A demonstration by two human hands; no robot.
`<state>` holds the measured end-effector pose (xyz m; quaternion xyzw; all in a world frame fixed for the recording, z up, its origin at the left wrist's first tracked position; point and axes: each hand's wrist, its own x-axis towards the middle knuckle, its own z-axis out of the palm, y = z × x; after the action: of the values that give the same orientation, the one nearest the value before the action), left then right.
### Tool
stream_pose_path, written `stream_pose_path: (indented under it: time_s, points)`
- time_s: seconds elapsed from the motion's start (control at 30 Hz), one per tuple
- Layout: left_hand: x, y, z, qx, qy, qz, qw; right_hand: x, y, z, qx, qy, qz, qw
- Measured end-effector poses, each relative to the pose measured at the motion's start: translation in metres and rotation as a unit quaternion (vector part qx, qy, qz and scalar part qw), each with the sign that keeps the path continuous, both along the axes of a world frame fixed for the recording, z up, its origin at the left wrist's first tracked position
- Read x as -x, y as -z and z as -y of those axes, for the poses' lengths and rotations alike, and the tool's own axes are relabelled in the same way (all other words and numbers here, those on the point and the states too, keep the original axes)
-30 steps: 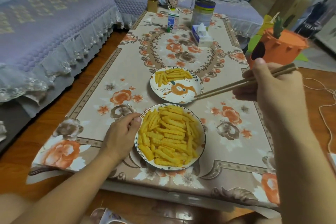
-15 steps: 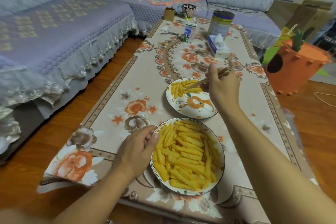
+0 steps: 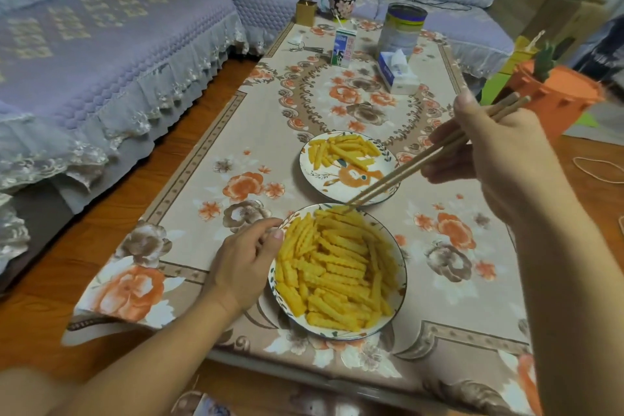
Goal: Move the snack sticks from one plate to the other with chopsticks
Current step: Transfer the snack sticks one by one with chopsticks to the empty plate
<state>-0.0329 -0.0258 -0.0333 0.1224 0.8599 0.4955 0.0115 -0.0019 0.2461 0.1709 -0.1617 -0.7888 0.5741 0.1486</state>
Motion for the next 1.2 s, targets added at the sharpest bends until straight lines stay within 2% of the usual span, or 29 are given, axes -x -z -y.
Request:
stream_pose_path:
  time_s: [0.2,0.43,0.6,0.87,1.07,1.2]
  points:
    - [-0.002,-0.001,-0.001,0.0,-0.003,-0.003,1.0,-0.028,-0.006,0.001,-0.058,-0.066,0.041,0.995]
    - [0.0,0.0,-0.002,0.003,0.0,-0.005,1.0,-0.003,0.007,-0.025,-0.015,0.05,-0.062,0.997]
    - [0.0,0.0,-0.001,0.016,0.003,-0.01,1.0,0.042,0.042,-0.033,-0.036,0.081,-0.06,0.994]
    - [0.0,-0.001,-0.001,0.036,0.003,-0.012,0.999,0.079,0.07,-0.018,-0.078,0.059,-0.012,0.995]
    - [0.001,-0.001,-0.001,0.032,0.005,-0.014,0.999,0.052,0.041,-0.021,-0.008,0.094,-0.059,0.994]
    - [0.0,-0.002,-0.001,0.026,0.003,-0.017,1.0,0.013,0.014,-0.021,0.068,0.074,-0.06,0.993]
